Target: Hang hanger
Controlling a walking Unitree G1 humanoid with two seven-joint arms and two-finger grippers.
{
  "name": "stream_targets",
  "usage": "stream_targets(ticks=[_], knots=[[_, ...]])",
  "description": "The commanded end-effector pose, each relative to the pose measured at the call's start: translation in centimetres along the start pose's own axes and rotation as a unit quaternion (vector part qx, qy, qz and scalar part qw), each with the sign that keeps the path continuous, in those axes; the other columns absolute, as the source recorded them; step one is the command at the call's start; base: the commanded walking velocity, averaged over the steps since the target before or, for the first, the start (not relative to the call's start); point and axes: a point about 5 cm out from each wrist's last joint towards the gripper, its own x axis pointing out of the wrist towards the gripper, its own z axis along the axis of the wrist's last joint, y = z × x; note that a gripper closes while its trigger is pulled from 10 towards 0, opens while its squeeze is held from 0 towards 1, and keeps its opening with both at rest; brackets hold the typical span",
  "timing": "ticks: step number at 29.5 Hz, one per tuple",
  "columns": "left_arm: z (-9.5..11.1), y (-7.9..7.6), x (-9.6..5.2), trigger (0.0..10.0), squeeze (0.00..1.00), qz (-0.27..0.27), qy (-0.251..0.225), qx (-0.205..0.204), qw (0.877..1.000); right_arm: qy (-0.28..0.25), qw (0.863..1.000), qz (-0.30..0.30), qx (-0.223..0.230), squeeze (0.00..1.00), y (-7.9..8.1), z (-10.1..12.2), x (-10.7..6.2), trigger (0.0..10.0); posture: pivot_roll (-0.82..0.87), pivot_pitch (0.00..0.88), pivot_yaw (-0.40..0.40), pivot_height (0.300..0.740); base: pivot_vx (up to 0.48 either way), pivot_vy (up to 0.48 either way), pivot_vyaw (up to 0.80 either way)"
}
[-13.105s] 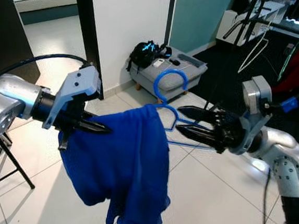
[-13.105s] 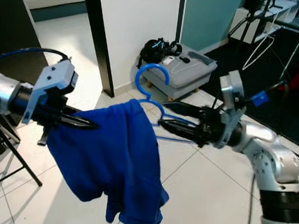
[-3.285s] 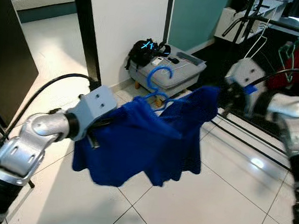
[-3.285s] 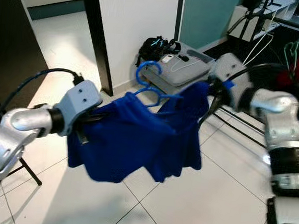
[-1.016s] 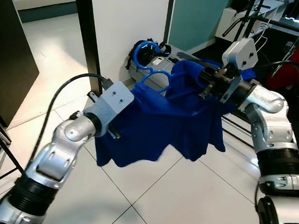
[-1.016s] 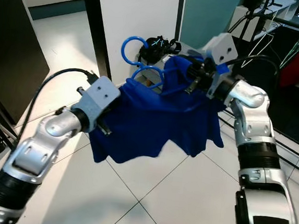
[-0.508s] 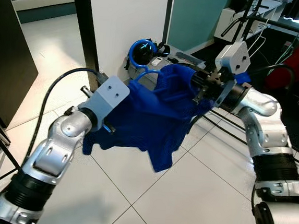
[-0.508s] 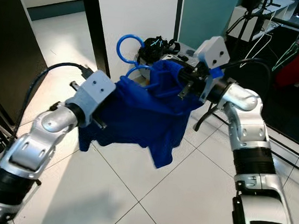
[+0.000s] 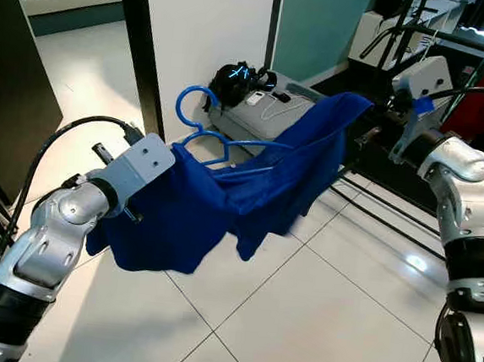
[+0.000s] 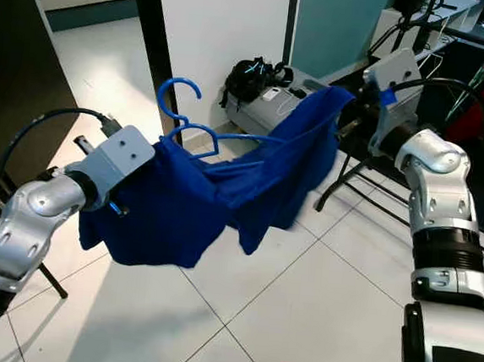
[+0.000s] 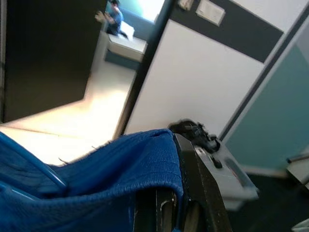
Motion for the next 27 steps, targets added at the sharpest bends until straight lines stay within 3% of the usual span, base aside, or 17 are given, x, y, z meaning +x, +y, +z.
stream_targets(ticks=[1, 9, 10, 13, 14, 15, 16, 17, 20, 24, 27], knots=[[-0.5, 0.5, 0.0, 10.0, 0.0, 0.011, 0.011, 0.012, 1.0, -0.021, 1.0, 0.014, -0.003, 0.0, 0.4, 0.7, 0.3, 0.0, 0.0, 0.064, 0.007, 0.74, 0.0, 0.0, 0.0], [-0.4, 0.2, 0.1, 10.0, 0.0, 0.007, 0.014, 0.029, 0.999, -0.032, 0.999, 0.025, 0.004, 0.0, 0.7, 1.0, 0.9, 0.0, 0.0, 0.068, 0.007, 0.74, 0.0, 0.0, 0.0], [-0.2, -0.3, 0.1, 10.0, 0.0, 0.001, 0.01, 0.024, 1.0, -0.04, 0.998, 0.05, 0.017, 0.0, 2.1, 0.9, 1.5, 0.0, -0.01, 0.074, 0.004, 0.74, 0.0, 0.0, 0.0], [0.0, -0.7, 0.2, 10.0, 0.0, -0.002, 0.007, 0.02, 1.0, -0.044, 0.997, 0.067, 0.023, 0.0, 3.0, 0.9, 1.9, 0.0, -0.01, 0.076, 0.004, 0.74, 0.0, 0.0, 0.0], [0.3, -1.1, 0.3, 10.0, 0.0, -0.005, 0.003, 0.014, 1.0, -0.05, 0.994, 0.096, 0.033, 0.0, 4.8, 0.9, 2.4, 0.0, -0.01, 0.078, 0.004, 0.74, 0.0, 0.0, 0.0], [0.3, -1.1, 0.3, 10.0, 0.0, -0.005, 0.003, 0.014, 1.0, -0.05, 0.994, 0.096, 0.033, 0.0, 4.8, 0.9, 2.4, 0.0, -0.01, 0.078, 0.004, 0.74, 0.0, 0.0, 0.0], [0.7, -1.5, 0.5, 10.0, 0.0, -0.008, -0.002, 0.008, 1.0, -0.055, 0.99, 0.126, 0.042, 0.0, 6.5, 0.9, 2.9, 0.0, -0.01, 0.078, 0.003, 0.74, 0.0, 0.0, 0.0], [0.7, -1.5, 0.5, 10.0, 0.0, -0.008, -0.002, 0.008, 1.0, -0.055, 0.99, 0.126, 0.042, 0.0, 6.5, 0.9, 2.9, 0.0, -0.01, 0.078, 0.003, 0.74, 0.0, 0.0, 0.0], [1.0, -1.6, 0.7, 10.0, 0.0, -0.007, -0.007, 0.004, 1.0, -0.057, 0.982, 0.17, 0.052, 0.0, 8.8, 1.0, 3.3, 0.0, -0.01, 0.078, 0.003, 0.74, 0.0, 0.0, 0.0], [0.9, -1.2, 0.7, 10.0, 0.0, 0.002, -0.004, 0.005, 1.0, -0.055, 0.979, 0.187, 0.054, 0.0, 9.3, 1.1, 3.3, 0.0, -0.01, 0.078, 0.001, 0.74, 0.0, 0.0, 0.0], [0.3, 0.0, 0.6, 10.0, 0.0, 0.024, 0.009, 0.011, 1.0, -0.05, 0.977, 0.199, 0.057, 0.0, 9.5, 1.2, 3.1, 0.0, -0.01, 0.078, 0.001, 0.74, 0.0, 0.0, 0.0]])
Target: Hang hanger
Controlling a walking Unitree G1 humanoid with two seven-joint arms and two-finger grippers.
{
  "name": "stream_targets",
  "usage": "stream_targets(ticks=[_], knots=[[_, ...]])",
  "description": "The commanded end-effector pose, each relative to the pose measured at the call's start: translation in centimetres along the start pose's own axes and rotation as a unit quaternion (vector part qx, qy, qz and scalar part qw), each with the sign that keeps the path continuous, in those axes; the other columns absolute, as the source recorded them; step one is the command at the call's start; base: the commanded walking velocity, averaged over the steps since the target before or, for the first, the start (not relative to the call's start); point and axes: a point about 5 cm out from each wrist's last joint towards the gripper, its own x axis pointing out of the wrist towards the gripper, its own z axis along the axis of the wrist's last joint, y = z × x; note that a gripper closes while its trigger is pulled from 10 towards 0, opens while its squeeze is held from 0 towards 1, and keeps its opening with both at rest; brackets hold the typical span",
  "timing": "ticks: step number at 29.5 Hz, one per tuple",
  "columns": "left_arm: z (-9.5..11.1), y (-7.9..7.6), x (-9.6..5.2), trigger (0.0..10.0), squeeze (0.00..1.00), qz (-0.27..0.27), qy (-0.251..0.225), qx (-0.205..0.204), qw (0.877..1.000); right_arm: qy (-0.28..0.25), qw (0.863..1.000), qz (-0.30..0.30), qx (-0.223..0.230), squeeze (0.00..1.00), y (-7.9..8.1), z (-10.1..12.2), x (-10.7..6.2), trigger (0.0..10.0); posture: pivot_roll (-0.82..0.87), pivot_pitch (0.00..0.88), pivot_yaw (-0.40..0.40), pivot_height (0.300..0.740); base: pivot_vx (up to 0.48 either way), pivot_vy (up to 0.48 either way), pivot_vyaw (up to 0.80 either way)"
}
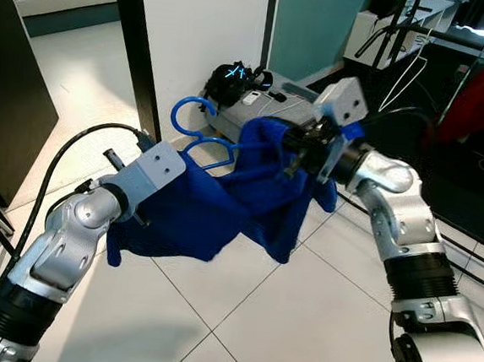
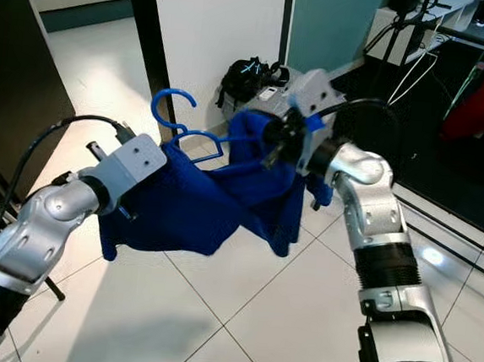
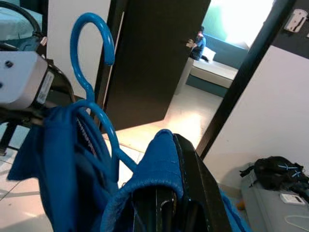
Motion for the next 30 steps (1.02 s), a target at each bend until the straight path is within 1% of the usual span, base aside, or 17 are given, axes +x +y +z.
stream_targets(ticks=[1, 4, 5, 8, 10, 13, 14, 16, 18, 20, 22, 24, 25, 27, 28, 29, 30], knots=[[-0.7, 1.6, -0.2, 10.0, 0.0, 0.028, 0.018, 0.015, 0.999, -0.005, 1.0, 0.017, 0.002, 0.0, 0.4, 0.4, 0.0, 0.0, -0.01, 0.081, -0.002, 0.74, 0.0, 0.0, 0.0], [-0.9, 1.9, -0.2, 10.0, 0.0, 0.033, 0.022, 0.018, 0.999, -0.005, 1.0, 0.015, 0.003, 0.0, 0.3, 0.5, -0.1, 0.0, -0.01, 0.081, -0.002, 0.74, 0.0, 0.0, 0.0], [-1.6, 2.8, -0.3, 10.0, 0.0, 0.047, 0.038, 0.036, 0.998, -0.016, 1.0, 0.002, 0.009, 0.0, -0.4, 1.3, -0.6, 0.0, -0.01, 0.082, -0.001, 0.74, 0.0, 0.0, 0.0], [-2.3, 3.7, -0.5, 10.0, 0.0, 0.06, 0.059, 0.058, 0.995, -0.031, 0.999, -0.017, 0.015, 0.0, -1.3, 2.3, -1.1, 0.0, -0.01, 0.082, -0.001, 0.74, 0.0, 0.0, 0.0], [-2.3, 3.7, -0.5, 10.0, 0.0, 0.06, 0.059, 0.058, 0.995, -0.031, 0.999, -0.017, 0.015, 0.0, -1.3, 2.3, -1.1, 0.0, -0.01, 0.082, -0.001, 0.74, 0.0, 0.0, 0.0], [-2.9, 4.4, -0.7, 10.0, 0.0, 0.073, 0.08, 0.078, 0.991, -0.042, 0.998, -0.042, 0.014, 0.0, -2.4, 3.1, -1.6, 0.0, -0.01, 0.081, -0.001, 0.74, 0.0, 0.0, 0.0], [-2.9, 4.4, -0.7, 10.0, 0.0, 0.073, 0.08, 0.078, 0.991, -0.042, 0.998, -0.042, 0.014, 0.0, -2.4, 3.1, -1.6, 0.0, -0.01, 0.081, -0.001, 0.74, 0.0, 0.0, 0.0], [-3.1, 5.0, -0.8, 10.0, 0.0, 0.091, 0.091, 0.083, 0.988, -0.031, 0.995, -0.095, 0.001, 0.0, -4.1, 3.4, -2.4, 0.0, -0.01, 0.08, -0.002, 0.74, 0.0, 0.0, 0.0], [-2.7, 4.9, -0.8, 10.0, 0.0, 0.104, 0.087, 0.066, 0.989, -0.016, 0.992, -0.124, -0.006, 0.0, -5.0, 3.2, -2.7, 0.0, -0.01, 0.08, -0.003, 0.74, 0.0, 0.0, 0.0], [-2.7, 4.9, -0.8, 10.0, 0.0, 0.104, 0.087, 0.066, 0.989, -0.016, 0.992, -0.124, -0.006, 0.0, -5.0, 3.2, -2.7, 0.0, -0.01, 0.08, -0.003, 0.74, 0.0, 0.0, 0.0], [-2.4, 4.7, -0.8, 10.0, 0.0, 0.113, 0.083, 0.054, 0.989, -0.012, 0.992, -0.123, -0.002, 0.0, -4.9, 3.1, -2.5, 0.0, -0.01, 0.08, -0.003, 0.74, 0.0, 0.0, 0.0], [-1.5, 4.1, -0.5, 10.0, 0.0, 0.142, 0.071, 0.029, 0.987, -0.004, 0.996, -0.087, 0.016, 0.0, -3.3, 2.7, -1.3, 0.0, -0.01, 0.08, -0.001, 0.74, 0.0, 0.0, 0.0], [-1.5, 4.1, -0.5, 10.0, 0.0, 0.142, 0.071, 0.029, 0.987, -0.004, 0.996, -0.087, 0.016, 0.0, -3.3, 2.7, -1.3, 0.0, -0.01, 0.08, -0.001, 0.74, 0.0, 0.0, 0.0], [-0.3, 3.6, -0.1, 10.0, 0.0, 0.162, 0.047, 0.004, 0.986, 0.004, 0.998, -0.058, 0.027, 0.0, -1.8, 2.4, -0.2, 0.0, -0.01, 0.08, -0.003, 0.74, 0.0, 0.0, 0.0], [-0.3, 3.6, -0.1, 10.0, 0.0, 0.162, 0.047, 0.004, 0.986, 0.004, 0.998, -0.058, 0.027, 0.0, -1.8, 2.4, -0.2, 0.0, -0.01, 0.08, -0.003, 0.74, 0.0, 0.0, 0.0], [1.0, 2.9, 0.2, 10.0, 0.0, 0.156, 0.016, -0.009, 0.988, 0.004, 0.998, -0.05, 0.032, 0.0, -1.3, 2.1, 0.3, 0.0, 0.0, 0.079, -0.004, 0.74, 0.0, 0.0, 0.0], [1.0, 2.9, 0.2, 10.0, 0.0, 0.156, 0.016, -0.009, 0.988, 0.004, 0.998, -0.05, 0.032, 0.0, -1.3, 2.1, 0.3, 0.0, 0.0, 0.079, -0.004, 0.74, 0.0, 0.0, 0.0]])
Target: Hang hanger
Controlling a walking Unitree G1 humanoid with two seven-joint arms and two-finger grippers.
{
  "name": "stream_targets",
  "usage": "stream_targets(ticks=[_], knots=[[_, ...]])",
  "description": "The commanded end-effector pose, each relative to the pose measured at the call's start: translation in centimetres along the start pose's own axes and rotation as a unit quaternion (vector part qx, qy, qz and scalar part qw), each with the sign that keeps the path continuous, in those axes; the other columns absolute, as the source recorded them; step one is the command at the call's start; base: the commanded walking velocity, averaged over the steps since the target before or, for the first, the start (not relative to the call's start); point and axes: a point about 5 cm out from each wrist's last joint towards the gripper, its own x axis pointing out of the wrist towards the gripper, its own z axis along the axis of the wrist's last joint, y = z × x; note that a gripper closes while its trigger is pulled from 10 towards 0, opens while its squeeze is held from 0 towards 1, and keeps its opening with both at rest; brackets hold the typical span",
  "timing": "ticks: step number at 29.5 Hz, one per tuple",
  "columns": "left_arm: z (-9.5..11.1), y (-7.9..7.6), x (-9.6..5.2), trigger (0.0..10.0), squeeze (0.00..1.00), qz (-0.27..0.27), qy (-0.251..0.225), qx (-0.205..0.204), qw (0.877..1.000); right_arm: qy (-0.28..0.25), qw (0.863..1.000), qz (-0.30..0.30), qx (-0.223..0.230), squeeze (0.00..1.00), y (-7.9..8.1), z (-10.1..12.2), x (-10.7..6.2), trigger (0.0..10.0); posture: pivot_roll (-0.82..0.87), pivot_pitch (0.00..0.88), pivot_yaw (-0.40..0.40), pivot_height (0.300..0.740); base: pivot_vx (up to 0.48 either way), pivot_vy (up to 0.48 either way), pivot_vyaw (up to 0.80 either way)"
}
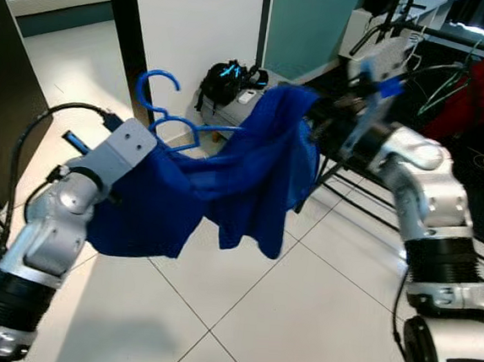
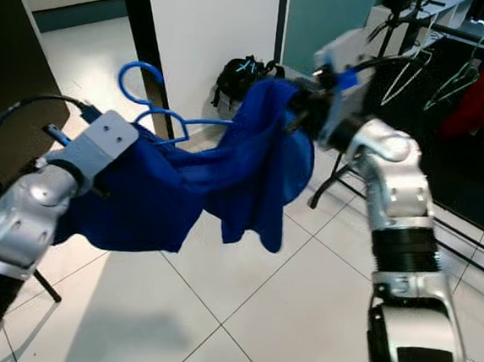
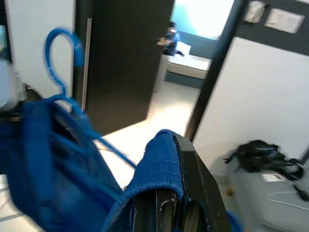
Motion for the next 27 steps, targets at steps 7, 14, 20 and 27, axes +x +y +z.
stream_targets(ticks=[7, 14, 20, 27], knots=[[3.8, -1.3, -0.3, 10.0, 0.0, 0.015, -0.073, -0.043, 0.996, -0.001, 0.999, 0.028, 0.02, 0.0, 1.9, -0.5, 1.7, 0.0, -0.01, 0.079, -0.001, 0.74, 0.0, 0.0, 0.0], [6.1, -1.4, -0.3, 10.0, 0.0, 0.031, -0.116, -0.115, 0.986, 0.023, 0.999, 0.017, 0.031, 0.0, 2.6, -1.6, 2.4, 0.0, 0.0, 0.077, -0.005, 0.74, 0.0, 0.0, 0.0], [7.1, -2.1, -0.6, 10.0, 0.0, 0.018, -0.138, -0.182, 0.973, -0.016, 0.998, 0.02, 0.049, 0.0, 2.6, -0.6, 2.7, 0.0, 0.0, 0.072, -0.001, 0.74, 0.0, 0.0, 0.0], [7.1, -2.4, -0.6, 10.0, 0.0, 0.019, -0.141, -0.193, 0.971, -0.049, 0.996, 0.038, 0.072, 0.0, 2.7, 0.3, 2.4, 0.0, -0.01, 0.067, -0.002, 0.74, 0.0, 0.0, 0.0]])
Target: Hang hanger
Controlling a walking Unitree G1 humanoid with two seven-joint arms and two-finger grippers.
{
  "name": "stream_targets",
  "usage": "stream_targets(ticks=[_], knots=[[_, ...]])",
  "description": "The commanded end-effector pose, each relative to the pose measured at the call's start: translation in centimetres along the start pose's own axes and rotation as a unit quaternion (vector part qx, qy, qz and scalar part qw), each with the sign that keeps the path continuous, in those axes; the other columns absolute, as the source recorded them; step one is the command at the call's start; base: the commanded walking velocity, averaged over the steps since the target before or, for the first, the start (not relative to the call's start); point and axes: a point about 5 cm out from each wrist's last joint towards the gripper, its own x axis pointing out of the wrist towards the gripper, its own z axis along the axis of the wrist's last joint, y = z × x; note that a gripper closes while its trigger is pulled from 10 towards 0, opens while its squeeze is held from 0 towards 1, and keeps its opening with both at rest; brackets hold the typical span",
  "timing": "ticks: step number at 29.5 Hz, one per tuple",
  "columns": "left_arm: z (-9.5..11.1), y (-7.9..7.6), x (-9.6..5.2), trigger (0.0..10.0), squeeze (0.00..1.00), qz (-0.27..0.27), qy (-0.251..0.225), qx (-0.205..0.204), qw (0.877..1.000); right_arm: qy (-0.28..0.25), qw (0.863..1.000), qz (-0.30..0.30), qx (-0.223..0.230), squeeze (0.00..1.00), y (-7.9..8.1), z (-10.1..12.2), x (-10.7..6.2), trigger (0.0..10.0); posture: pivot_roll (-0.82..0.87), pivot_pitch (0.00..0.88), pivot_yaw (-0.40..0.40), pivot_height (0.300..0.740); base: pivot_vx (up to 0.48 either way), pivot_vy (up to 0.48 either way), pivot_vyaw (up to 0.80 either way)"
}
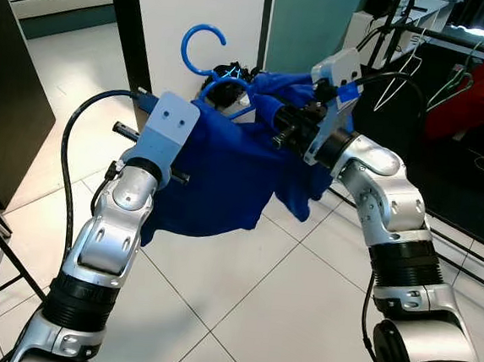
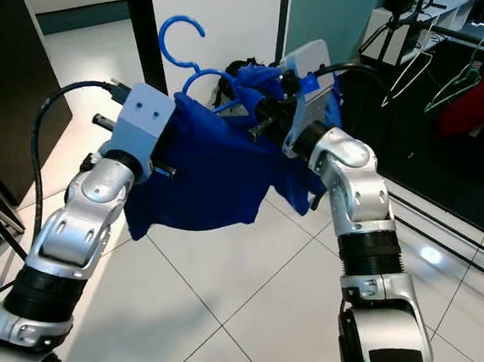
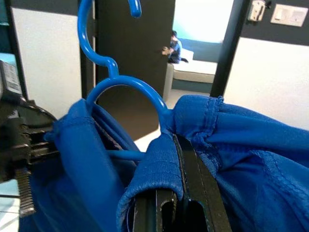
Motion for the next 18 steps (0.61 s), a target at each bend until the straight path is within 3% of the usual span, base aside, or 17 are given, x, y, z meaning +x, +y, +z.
stream_targets(ticks=[1, 6, 8, 10, 12, 15, 18], knots=[[1.7, -0.2, 0.0, 10.0, 0.0, -0.002, -0.043, -0.012, 0.999, -0.018, 0.999, 0.037, 0.012, 0.0, 1.0, 0.5, 0.5, 0.0, -0.01, 0.067, -0.002, 0.74, 0.0, 0.0, 0.0], [2.1, -0.8, 0.1, 10.0, 0.0, -0.007, -0.053, -0.02, 0.998, -0.048, 0.988, 0.138, 0.043, 0.0, 3.7, 1.5, 0.2, 0.0, -0.01, 0.064, 0.002, 0.74, 0.0, 0.0, 0.0], [2.1, -0.8, 0.1, 10.0, 0.0, -0.007, -0.053, -0.02, 0.998, -0.048, 0.988, 0.138, 0.043, 0.0, 3.7, 1.5, 0.2, 0.0, -0.01, 0.064, 0.002, 0.74, 0.0, 0.0, 0.0], [2.2, -0.8, 0.1, 10.0, 0.0, -0.006, -0.055, -0.022, 0.998, -0.042, 0.975, 0.213, 0.053, 0.0, 5.7, 1.5, -0.4, 0.0, -0.01, 0.068, 0.001, 0.74, 0.0, 0.0, 0.0], [2.2, -0.8, 0.1, 10.0, 0.0, -0.004, -0.056, -0.022, 0.998, -0.039, 0.967, 0.245, 0.056, 0.0, 6.5, 1.4, -0.8, 0.0, -0.01, 0.068, 0.001, 0.74, 0.0, 0.0, 0.0], [2.2, -0.6, 0.2, 10.0, 0.0, -0.001, -0.058, -0.02, 0.998, -0.035, 0.959, 0.273, 0.064, 0.0, 7.3, 1.3, -1.1, 0.0, -0.01, 0.071, -0.002, 0.74, 0.0, 0.0, 0.0], [2.2, -0.5, 0.2, 10.0, 0.0, 0.0, -0.059, -0.019, 0.998, -0.03, 0.96, 0.272, 0.063, 0.0, 7.2, 1.2, -1.2, 0.0, -0.01, 0.073, -0.001, 0.74, 0.0, 0.0, 0.0]])
